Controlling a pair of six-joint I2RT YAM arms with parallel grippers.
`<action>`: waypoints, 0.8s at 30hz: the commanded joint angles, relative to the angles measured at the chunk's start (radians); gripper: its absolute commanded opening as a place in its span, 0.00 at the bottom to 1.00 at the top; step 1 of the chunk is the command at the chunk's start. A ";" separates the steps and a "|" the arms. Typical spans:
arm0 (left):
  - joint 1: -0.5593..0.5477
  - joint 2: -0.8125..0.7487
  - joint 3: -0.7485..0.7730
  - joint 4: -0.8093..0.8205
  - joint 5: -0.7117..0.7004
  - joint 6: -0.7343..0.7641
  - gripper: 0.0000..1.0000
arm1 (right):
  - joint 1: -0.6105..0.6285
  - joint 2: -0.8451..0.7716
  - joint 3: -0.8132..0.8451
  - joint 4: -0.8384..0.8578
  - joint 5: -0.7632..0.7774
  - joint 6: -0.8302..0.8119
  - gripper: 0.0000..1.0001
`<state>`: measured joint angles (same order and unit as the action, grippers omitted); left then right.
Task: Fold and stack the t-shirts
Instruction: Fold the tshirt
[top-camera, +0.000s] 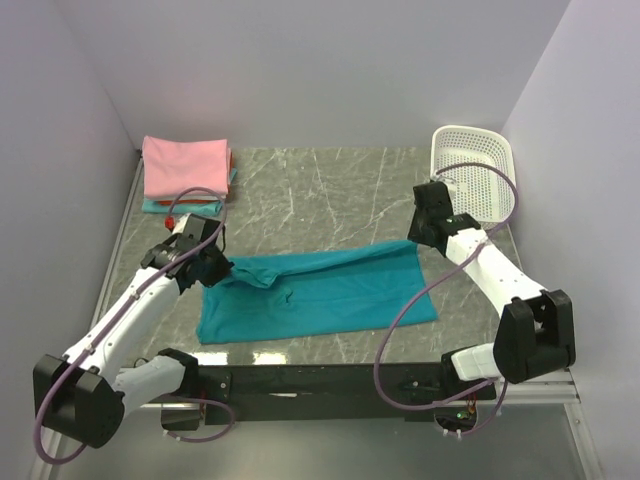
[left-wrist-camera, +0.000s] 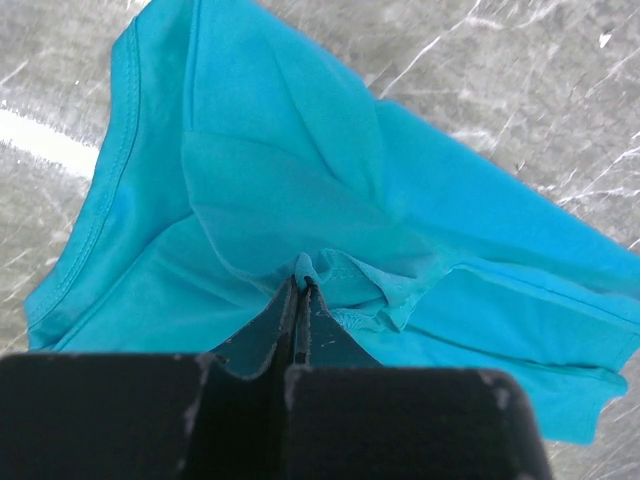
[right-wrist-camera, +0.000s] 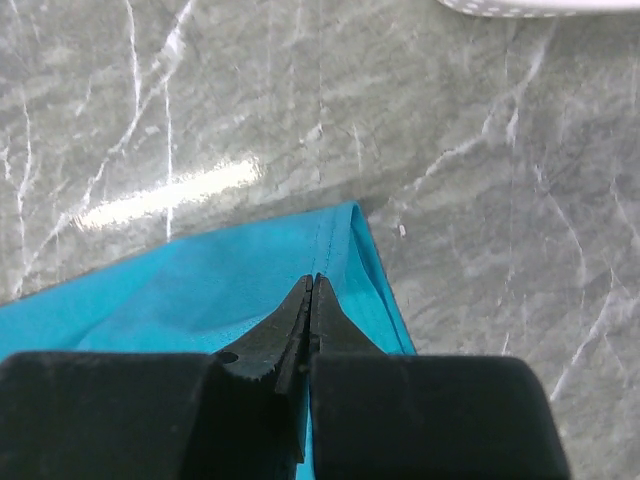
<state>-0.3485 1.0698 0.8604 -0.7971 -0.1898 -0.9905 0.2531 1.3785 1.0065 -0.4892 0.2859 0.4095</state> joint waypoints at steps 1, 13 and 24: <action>-0.006 -0.041 -0.024 -0.013 0.004 -0.019 0.00 | 0.008 -0.058 -0.041 0.000 0.019 -0.003 0.00; -0.035 -0.145 -0.176 -0.054 0.079 -0.054 0.33 | 0.008 -0.102 -0.172 -0.037 0.025 0.072 0.14; -0.106 -0.237 -0.113 -0.042 0.040 -0.086 0.99 | 0.066 -0.312 -0.201 0.032 -0.373 -0.037 0.92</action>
<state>-0.4500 0.8272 0.6914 -0.8745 -0.1043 -1.0763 0.2646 1.1309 0.7929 -0.5407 0.1387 0.4377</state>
